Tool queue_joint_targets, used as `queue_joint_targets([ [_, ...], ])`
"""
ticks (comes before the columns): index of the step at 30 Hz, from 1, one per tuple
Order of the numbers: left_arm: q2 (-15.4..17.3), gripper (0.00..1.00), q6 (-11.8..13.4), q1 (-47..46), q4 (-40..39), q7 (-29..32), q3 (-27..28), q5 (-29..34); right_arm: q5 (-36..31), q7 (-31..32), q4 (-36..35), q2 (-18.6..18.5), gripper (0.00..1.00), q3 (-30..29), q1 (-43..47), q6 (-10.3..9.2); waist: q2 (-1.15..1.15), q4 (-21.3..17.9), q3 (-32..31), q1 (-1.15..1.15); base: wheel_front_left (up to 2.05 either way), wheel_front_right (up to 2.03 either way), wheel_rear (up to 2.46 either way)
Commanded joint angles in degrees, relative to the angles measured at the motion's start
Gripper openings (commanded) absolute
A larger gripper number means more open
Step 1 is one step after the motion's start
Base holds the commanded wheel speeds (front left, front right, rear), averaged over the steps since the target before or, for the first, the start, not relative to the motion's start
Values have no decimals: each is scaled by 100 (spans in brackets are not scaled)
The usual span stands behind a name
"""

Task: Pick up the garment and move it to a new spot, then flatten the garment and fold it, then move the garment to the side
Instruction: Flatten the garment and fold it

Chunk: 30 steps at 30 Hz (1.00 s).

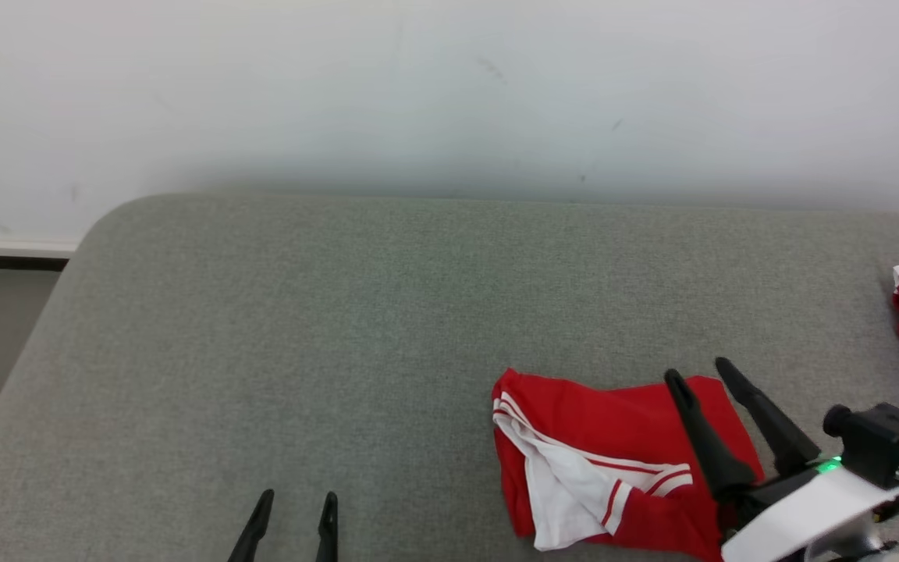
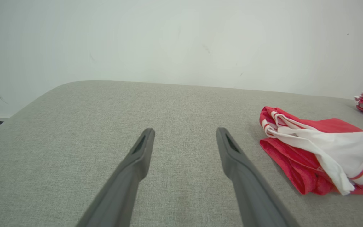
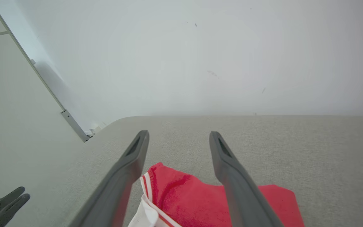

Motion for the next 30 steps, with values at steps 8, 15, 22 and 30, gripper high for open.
queue_joint_targets([
  [8, 17, 100, -34, 235, -67, -9, 138, 94, -1044, -1002, 286, -496, 100, -807, 650, 15, 0, -236, -261, 0, 0, 0, 0],
  [15, 18, 100, -102, 327, -41, -9, 251, 175, -1776, -1912, 1017, -636, 100, -1371, 1072, 15, 0, -338, -424, 0, 0, 0, 0],
  [22, 17, 100, -162, 388, -16, -9, 378, 226, -2167, -2164, 1556, -426, 100, -1971, 1388, 13, 0, -424, -592, 0, 0, 0, 0],
  [30, 18, 100, -249, 565, 22, -9, 489, 307, -2395, -2159, 1188, -350, 100, -2184, 1712, 13, 0, -492, -779, 0, 0, 0, 0],
])
